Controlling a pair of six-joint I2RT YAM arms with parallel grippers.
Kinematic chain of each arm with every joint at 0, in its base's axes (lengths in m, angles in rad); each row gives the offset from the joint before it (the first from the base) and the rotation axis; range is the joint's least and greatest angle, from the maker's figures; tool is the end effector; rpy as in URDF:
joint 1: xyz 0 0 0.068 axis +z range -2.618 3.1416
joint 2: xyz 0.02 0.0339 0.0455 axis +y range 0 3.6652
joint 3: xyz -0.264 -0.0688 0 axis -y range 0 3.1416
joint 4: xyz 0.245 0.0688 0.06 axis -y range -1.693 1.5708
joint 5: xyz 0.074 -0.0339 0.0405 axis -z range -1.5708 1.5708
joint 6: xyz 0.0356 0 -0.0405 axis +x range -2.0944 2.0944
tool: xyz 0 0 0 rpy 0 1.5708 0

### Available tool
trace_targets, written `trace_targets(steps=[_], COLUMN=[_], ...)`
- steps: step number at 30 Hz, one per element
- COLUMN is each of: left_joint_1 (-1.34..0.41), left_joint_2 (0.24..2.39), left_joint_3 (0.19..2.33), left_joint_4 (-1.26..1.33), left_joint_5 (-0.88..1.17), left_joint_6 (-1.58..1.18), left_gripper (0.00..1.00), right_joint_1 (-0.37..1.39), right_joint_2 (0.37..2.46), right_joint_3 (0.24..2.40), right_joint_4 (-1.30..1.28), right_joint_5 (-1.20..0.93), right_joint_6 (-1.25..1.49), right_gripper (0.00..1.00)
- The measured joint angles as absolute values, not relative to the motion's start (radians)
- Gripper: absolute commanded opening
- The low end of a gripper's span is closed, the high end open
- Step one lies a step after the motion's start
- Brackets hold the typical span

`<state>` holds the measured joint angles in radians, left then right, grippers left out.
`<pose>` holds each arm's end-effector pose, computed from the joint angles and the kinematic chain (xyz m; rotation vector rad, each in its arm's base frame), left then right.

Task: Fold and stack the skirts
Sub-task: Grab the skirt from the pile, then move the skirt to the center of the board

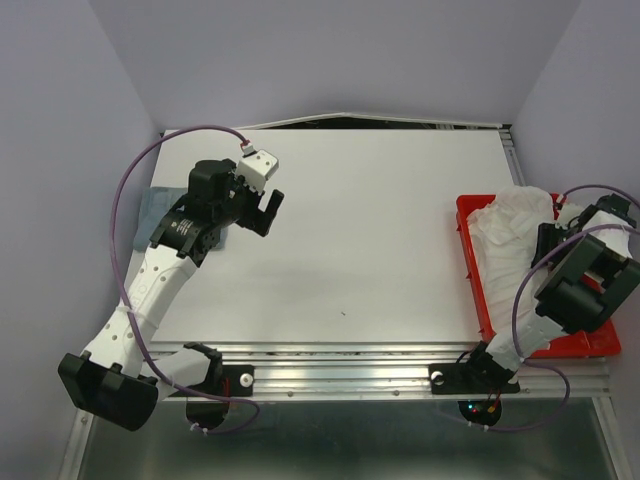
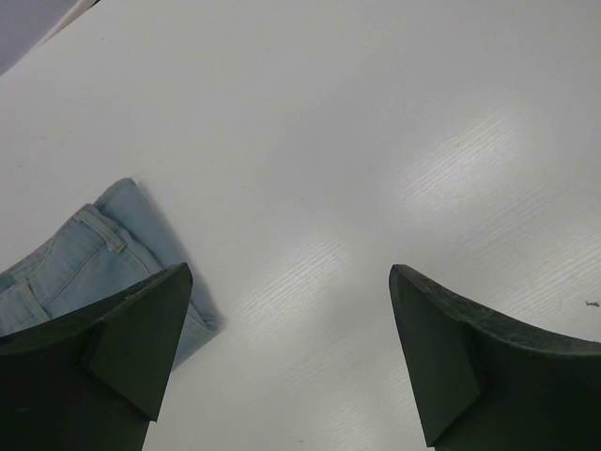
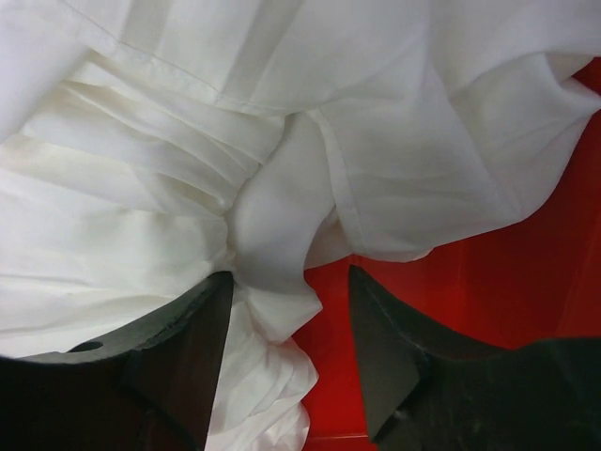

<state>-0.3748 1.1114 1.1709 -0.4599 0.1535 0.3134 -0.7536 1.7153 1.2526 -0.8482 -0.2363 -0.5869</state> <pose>0.2255 -0.0946 0.3820 0.7585 1.8194 -0.1914 0.2478 -0.2211 0.2141 0.1893 2.7863 0.0331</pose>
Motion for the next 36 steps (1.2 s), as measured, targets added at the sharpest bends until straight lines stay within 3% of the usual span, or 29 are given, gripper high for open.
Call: trace_targets(steps=[2,5,7,8,9,19,30,34,36], left_joint_1=[-0.375,-0.375,-0.375,-0.375,-0.375,-0.375,-0.374,-0.343,-0.306], left_joint_2=[1.111,1.111,1.111,1.111,1.111,1.111,1.124,1.163,1.167], left_joint_3=[1.171,1.171,1.171,1.171,1.171,1.158,1.16,1.192,1.203], left_joint_4=[-0.46,-0.46,-0.46,-0.46,-0.46,-0.446,-0.447,-0.457,-0.463], left_joint_5=[0.153,0.153,0.153,0.153,0.152,0.145,0.092,0.1,0.142], left_joint_6=[0.313,0.313,0.313,0.313,0.313,0.313,0.287,0.248,0.23], left_gripper=[0.98,0.98,0.98,0.98,0.98,0.98,0.98,0.98,0.98], right_joint_1=[-0.754,-0.754,-0.755,-0.756,-0.756,-0.759,-0.751,-0.667,-0.526], right_joint_2=[1.715,1.717,1.721,1.724,1.728,1.663,1.472,1.454,1.43], right_joint_3=[1.247,1.24,1.233,1.232,1.23,1.341,1.901,1.93,1.892], right_joint_4=[-0.833,-0.824,-0.82,-0.819,-0.822,-0.955,-0.991,-0.843,-0.739], right_joint_5=[-0.237,-0.239,-0.254,-0.256,-0.267,-0.374,-0.72,-0.859,-0.879], right_joint_6=[-0.587,-0.586,-0.588,-0.591,-0.596,-0.582,-0.313,-0.122,-0.044], right_gripper=[0.56,0.43,0.12,0.12,0.01,0.01,0.01,0.01,0.01])
